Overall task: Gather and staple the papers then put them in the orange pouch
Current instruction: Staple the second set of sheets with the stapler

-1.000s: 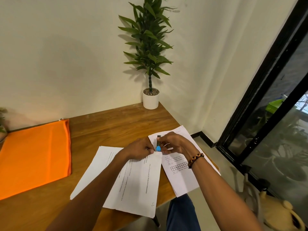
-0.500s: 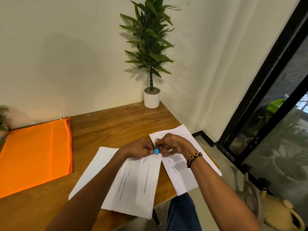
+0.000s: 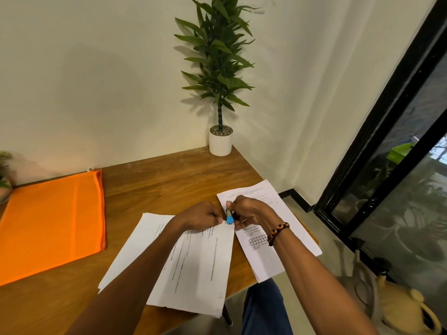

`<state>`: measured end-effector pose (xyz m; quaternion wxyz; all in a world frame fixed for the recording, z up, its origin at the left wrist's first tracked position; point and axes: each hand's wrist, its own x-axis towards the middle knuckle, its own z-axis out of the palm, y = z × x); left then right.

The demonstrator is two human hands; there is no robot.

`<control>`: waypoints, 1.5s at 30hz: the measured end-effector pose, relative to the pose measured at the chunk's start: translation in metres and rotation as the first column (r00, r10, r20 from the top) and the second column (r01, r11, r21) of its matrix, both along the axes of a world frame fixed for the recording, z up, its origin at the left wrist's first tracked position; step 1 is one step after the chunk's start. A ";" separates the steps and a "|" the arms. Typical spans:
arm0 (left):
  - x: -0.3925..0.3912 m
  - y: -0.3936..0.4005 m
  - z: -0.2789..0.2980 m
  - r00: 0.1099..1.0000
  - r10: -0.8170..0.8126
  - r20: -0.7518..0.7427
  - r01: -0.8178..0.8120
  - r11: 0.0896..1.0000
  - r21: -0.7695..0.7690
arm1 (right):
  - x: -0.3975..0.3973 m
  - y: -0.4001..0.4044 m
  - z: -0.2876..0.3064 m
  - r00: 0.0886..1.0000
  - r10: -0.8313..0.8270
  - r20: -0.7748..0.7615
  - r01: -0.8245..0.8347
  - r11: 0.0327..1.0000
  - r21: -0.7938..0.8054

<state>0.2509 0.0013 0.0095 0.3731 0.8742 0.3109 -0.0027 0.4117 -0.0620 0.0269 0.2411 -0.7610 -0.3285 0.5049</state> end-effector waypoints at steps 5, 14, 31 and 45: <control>-0.002 -0.003 0.001 1.000 0.015 0.024 -0.014 1.000 -0.012 | -0.005 0.000 -0.003 1.000 -0.031 0.002 0.031 0.999 0.038; -0.006 -0.004 0.001 0.997 0.052 0.054 -0.044 0.990 -0.131 | -0.011 0.003 -0.014 0.992 -0.103 0.068 0.099 0.993 0.064; -0.001 -0.001 -0.001 0.982 0.178 0.061 -0.146 0.924 -0.354 | -0.012 0.008 -0.023 0.975 -0.120 0.187 0.094 0.985 0.143; 0.003 0.003 -0.010 0.947 0.321 -0.016 -0.300 0.864 -0.405 | -0.022 0.001 -0.010 0.945 0.147 0.294 -0.174 0.982 0.067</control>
